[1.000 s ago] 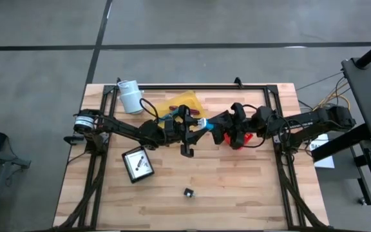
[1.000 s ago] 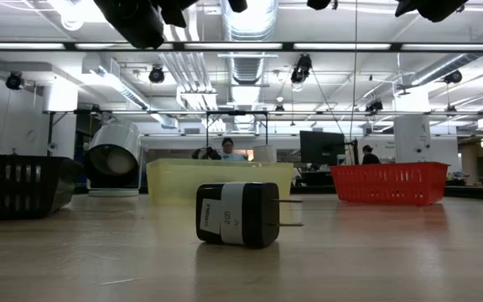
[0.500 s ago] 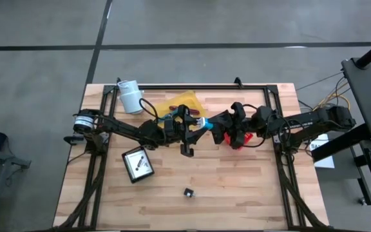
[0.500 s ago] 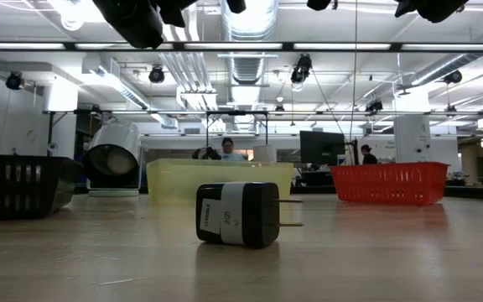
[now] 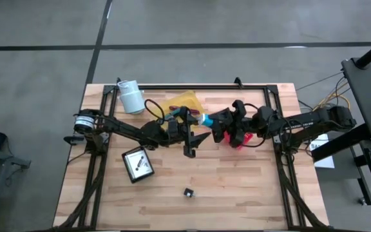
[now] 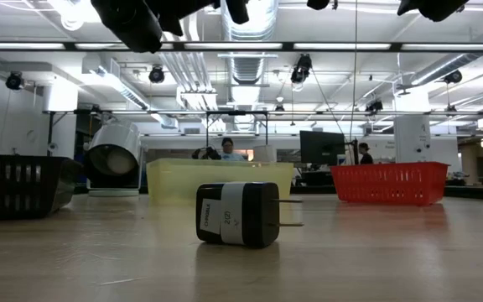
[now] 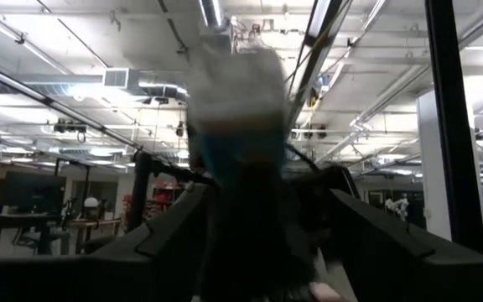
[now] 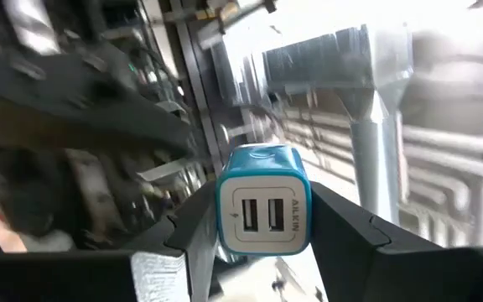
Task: Pick and place items into bin
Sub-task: Put the blue charger adapter into the red bin
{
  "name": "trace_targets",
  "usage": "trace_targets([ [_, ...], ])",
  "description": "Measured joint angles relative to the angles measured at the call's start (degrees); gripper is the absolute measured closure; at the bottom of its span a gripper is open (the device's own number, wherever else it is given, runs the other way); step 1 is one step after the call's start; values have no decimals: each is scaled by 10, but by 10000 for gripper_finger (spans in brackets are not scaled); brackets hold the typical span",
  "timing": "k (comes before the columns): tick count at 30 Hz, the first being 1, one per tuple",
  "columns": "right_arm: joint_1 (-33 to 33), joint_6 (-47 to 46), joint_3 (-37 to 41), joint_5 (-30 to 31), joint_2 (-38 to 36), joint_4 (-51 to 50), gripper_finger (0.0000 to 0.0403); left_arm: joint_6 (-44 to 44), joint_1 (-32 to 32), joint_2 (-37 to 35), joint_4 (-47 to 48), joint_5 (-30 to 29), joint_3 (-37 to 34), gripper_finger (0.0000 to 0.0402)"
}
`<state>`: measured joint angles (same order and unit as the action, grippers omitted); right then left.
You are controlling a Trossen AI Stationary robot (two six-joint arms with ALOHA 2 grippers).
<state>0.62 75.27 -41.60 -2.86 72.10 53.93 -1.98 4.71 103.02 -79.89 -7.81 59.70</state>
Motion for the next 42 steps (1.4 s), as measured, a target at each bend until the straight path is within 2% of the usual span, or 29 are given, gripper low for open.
trace_targets([
  [11,-1,-26,0,106,-28,-48,257,2,2,-7,0,0,-40,174],
  [14,-1,-38,0,125,-38,-83,257,30,3,-19,-1,0,-63,174],
  [19,-1,-81,1,142,-56,-137,257,76,4,-47,-2,0,-110,173],
  [28,-1,-173,2,223,-101,-234,257,76,4,-118,-2,1,-217,173],
  [37,-5,-286,2,234,-129,-340,257,54,8,-132,-2,1,-293,173],
  [42,-5,-336,0,315,-130,-387,257,26,8,-131,10,1,-301,173],
])
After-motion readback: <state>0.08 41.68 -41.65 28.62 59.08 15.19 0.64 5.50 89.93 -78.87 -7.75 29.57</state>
